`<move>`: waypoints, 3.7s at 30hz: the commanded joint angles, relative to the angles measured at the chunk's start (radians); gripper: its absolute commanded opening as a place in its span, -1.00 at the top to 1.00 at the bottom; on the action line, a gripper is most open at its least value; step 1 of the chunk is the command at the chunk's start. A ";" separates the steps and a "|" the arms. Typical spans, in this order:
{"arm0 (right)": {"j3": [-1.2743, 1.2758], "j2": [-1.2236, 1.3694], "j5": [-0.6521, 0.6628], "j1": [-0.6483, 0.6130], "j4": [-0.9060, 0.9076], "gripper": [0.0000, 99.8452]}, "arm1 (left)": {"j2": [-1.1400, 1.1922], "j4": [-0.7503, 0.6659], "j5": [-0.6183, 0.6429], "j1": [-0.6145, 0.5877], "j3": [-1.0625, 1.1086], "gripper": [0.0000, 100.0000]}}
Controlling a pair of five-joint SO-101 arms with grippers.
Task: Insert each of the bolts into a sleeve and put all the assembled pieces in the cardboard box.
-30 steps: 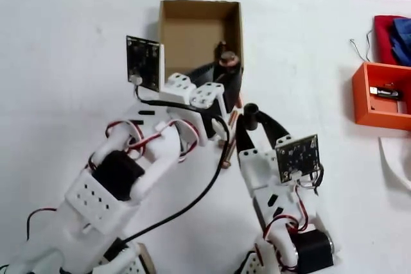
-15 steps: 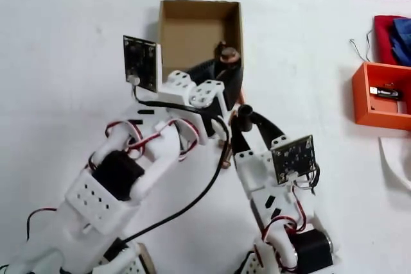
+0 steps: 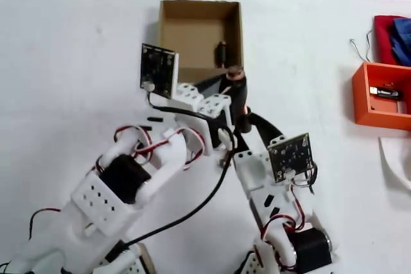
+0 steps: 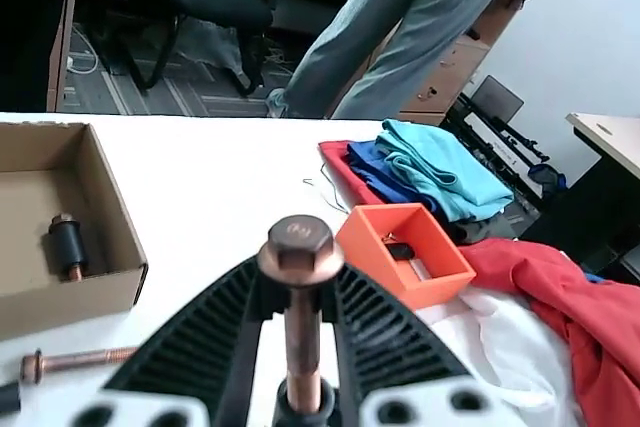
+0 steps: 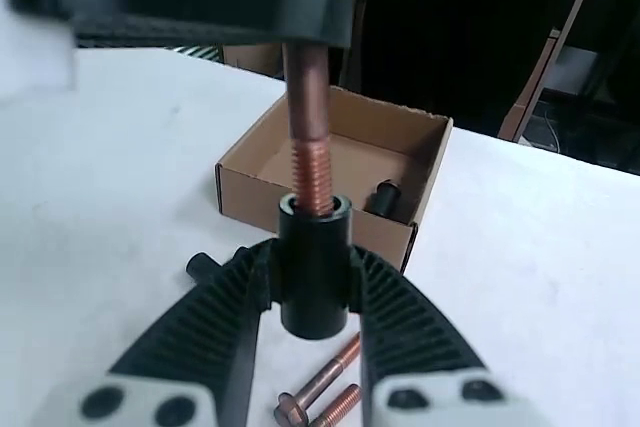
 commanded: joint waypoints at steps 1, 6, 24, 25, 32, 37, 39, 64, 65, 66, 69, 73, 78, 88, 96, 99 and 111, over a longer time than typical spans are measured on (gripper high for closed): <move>-0.012 -0.008 0.006 0.001 -0.025 0.96 | 0.000 0.002 -0.006 0.008 0.038 0.95; -0.012 -0.008 0.006 0.001 -0.024 0.96 | -0.005 0.005 -0.006 0.012 0.045 0.95; -0.012 -0.008 0.006 0.001 -0.022 0.96 | -0.008 0.129 -0.020 0.054 0.039 0.87; -0.012 -0.008 0.006 0.001 -0.021 0.96 | -0.008 0.129 -0.037 0.063 0.039 0.82; -0.012 -0.008 0.006 0.001 -0.021 0.96 | -0.008 0.132 -0.048 0.068 0.039 0.65; -0.012 -0.008 0.006 0.001 -0.021 0.96 | -0.008 0.155 -0.048 0.068 0.039 0.65; -0.012 -0.008 0.006 0.001 -0.021 0.96 | -0.009 0.160 -0.051 0.063 0.031 0.65; -0.012 -0.008 0.003 0.001 -0.021 0.96 | -0.008 0.153 -0.054 -0.051 -0.128 0.65; -0.012 -0.008 0.003 0.001 -0.021 0.96 | -0.008 0.155 -0.054 -0.057 -0.147 0.65; -0.012 -0.008 0.002 0.002 -0.021 0.96 | -0.008 0.157 -0.054 -0.063 -0.163 0.65; -0.012 -0.008 0.002 0.002 -0.021 0.96 | -0.008 0.158 -0.054 -0.089 -0.211 0.65; -0.012 -0.008 0.000 0.002 -0.021 0.96 | -0.008 0.212 -0.054 -0.173 -0.251 0.69; -0.012 -0.007 0.000 0.002 -0.024 0.96 | -0.006 0.327 -0.207 -0.356 -0.225 0.90; -0.103 0.035 -0.078 0.048 -0.119 0.96 | -0.002 0.431 -0.605 -0.931 -0.010 0.94; -0.494 0.581 -0.084 0.054 -0.119 0.96 | 0.000 0.175 -0.767 -1.108 0.404 0.94; -0.704 0.872 -0.086 0.054 -0.113 0.96 | 0.000 0.023 -0.815 -1.112 0.539 0.94; -1.832 1.951 -0.284 0.070 0.130 0.96 | 0.000 -0.071 -0.850 -1.111 0.711 0.94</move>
